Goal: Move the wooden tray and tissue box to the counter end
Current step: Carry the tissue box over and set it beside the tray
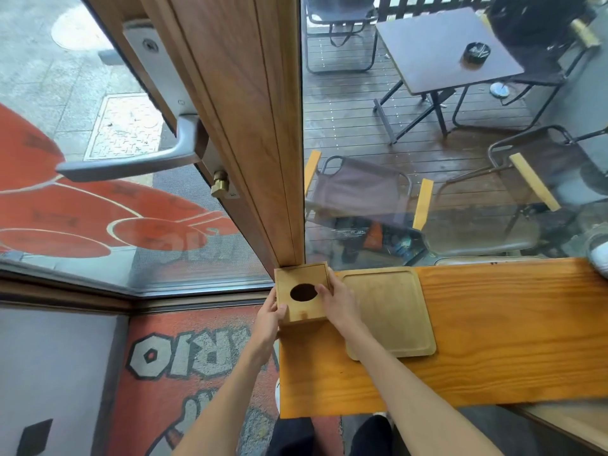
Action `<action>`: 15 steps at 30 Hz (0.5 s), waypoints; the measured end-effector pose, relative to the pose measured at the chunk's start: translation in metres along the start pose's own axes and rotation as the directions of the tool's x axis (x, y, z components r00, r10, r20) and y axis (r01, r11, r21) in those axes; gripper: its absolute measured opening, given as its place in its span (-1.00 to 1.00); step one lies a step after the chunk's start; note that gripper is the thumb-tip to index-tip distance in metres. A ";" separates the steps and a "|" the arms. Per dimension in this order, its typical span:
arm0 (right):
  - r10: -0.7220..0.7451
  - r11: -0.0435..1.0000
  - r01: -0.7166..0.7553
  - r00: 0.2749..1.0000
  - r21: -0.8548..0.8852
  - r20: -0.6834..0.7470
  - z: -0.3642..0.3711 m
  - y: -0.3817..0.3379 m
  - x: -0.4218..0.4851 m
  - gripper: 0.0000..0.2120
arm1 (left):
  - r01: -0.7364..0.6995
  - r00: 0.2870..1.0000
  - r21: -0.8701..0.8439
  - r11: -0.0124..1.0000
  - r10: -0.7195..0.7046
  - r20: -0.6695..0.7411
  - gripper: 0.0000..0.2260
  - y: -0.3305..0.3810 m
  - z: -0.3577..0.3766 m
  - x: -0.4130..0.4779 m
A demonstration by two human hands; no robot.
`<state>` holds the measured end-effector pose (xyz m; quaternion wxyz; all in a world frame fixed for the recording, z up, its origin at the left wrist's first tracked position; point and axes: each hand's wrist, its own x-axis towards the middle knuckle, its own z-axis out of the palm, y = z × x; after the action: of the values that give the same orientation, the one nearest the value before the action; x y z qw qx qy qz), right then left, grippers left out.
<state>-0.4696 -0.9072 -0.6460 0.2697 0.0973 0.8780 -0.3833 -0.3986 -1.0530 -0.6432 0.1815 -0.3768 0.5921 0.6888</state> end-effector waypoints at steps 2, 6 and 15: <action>0.014 1.000 -0.014 1.000 0.023 -0.024 0.002 0.003 -0.003 -0.43 | 0.000 1.000 0.025 1.000 0.001 -0.007 -0.52 0.002 -0.001 0.002; -0.001 1.000 0.002 0.999 0.026 -0.053 0.002 0.006 -0.005 -0.44 | -0.020 0.999 0.075 0.997 0.018 0.028 -0.50 0.001 -0.002 0.004; -0.013 0.999 0.017 0.997 0.042 -0.078 0.003 0.005 -0.007 -0.45 | -0.024 0.999 0.101 0.995 0.021 0.034 -0.49 -0.004 -0.004 0.009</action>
<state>-0.4609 -0.9054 -0.6473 0.2303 0.1113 0.8801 -0.4000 -0.4003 -1.0580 -0.6521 0.2023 -0.3491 0.6273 0.6661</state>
